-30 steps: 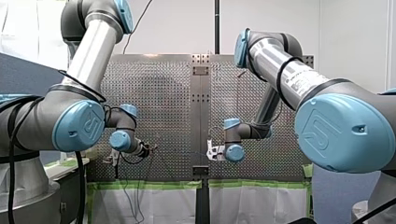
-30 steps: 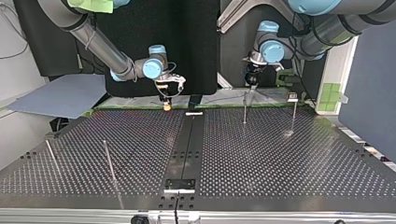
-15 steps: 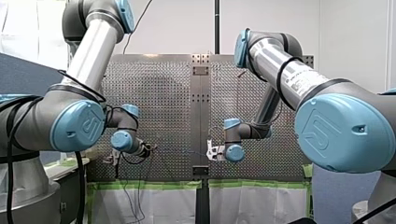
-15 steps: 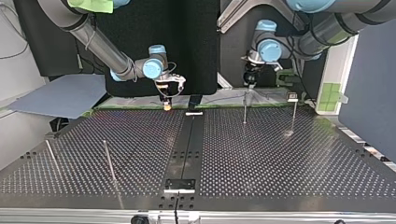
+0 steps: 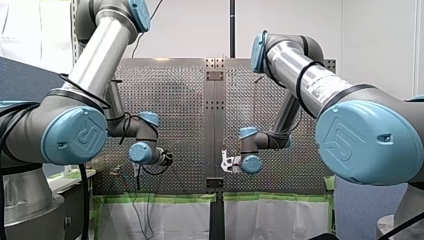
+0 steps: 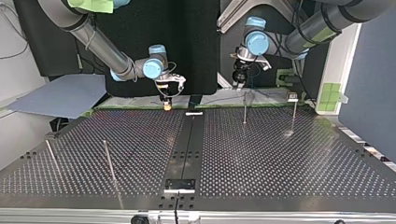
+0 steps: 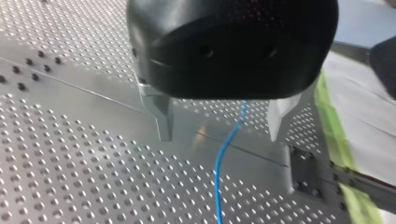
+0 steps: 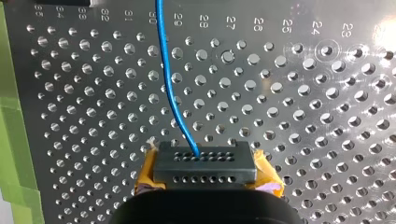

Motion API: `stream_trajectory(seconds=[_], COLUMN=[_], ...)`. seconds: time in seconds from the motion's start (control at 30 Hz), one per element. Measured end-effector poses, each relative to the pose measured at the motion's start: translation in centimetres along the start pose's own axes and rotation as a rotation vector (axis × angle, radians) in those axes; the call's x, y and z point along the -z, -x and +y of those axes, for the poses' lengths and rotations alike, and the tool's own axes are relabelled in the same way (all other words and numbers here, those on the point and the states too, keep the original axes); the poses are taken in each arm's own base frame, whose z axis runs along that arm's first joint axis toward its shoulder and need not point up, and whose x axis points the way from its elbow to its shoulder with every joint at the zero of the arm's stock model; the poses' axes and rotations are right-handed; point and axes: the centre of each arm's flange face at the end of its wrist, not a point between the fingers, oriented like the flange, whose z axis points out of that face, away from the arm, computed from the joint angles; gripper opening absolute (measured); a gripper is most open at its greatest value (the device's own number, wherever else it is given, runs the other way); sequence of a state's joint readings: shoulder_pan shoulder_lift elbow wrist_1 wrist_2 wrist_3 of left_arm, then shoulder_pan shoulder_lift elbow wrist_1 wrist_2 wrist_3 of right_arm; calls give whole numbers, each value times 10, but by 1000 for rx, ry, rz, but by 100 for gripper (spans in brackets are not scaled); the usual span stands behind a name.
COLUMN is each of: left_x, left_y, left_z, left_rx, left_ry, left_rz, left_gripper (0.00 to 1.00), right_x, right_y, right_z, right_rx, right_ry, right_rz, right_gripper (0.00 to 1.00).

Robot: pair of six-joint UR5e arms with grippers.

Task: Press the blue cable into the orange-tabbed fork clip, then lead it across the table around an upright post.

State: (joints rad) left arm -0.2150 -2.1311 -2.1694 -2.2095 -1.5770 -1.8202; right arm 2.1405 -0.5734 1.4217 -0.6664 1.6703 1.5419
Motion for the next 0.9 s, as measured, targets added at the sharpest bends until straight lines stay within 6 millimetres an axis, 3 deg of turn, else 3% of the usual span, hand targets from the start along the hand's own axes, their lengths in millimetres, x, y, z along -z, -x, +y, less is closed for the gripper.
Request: stream_trajectory(seconds=[0.23, 0.4, 0.9], left_x=[8, 9, -24], left_y=[-8, -9, -20], left_z=[-20, -23, -16], left_rx=[47, 64, 3], left_ry=[1, 17, 124], left_rz=[-5, 6, 30], left_gripper=[100, 100, 100], right_x=[0, 0, 1], right_y=[0, 1, 3], right_z=[0, 0, -2], right_rx=[-2, -3, -3], right_ry=[0, -2, -10], right_rz=[1, 0, -8], right_gripper=[0, 0, 0])
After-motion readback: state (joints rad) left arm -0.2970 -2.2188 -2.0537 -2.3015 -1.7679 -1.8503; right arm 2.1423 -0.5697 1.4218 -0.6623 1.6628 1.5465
